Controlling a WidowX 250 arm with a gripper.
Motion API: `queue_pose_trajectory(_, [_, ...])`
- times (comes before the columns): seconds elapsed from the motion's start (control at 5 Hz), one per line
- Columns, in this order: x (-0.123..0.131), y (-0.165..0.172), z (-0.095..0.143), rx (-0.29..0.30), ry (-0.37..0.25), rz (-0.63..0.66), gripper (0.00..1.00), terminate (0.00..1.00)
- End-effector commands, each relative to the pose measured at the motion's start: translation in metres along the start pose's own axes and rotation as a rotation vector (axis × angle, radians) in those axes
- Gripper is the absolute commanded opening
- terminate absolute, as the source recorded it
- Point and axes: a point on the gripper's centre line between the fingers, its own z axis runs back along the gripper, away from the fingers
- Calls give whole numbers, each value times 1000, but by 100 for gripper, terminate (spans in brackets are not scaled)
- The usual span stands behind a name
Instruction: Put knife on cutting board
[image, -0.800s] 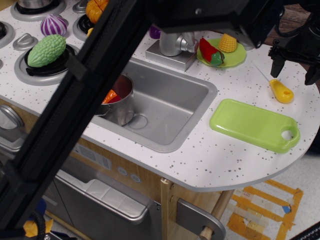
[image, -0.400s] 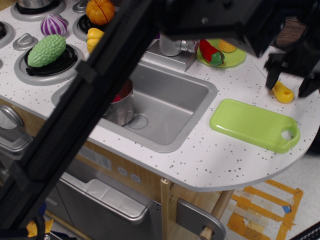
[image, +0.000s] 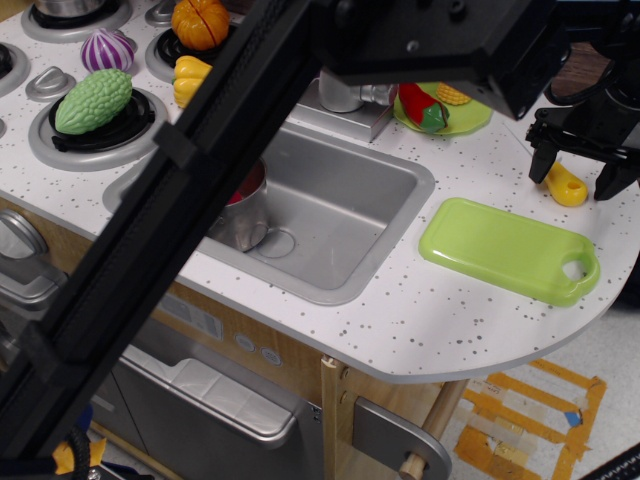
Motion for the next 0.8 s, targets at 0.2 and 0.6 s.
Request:
queue_pose_trajectory(0.2, [19,16,3,-83,-43,50,100,0])
queue_pose_trajectory(0.6, [18,17,-4,-149,-5,103,0,0])
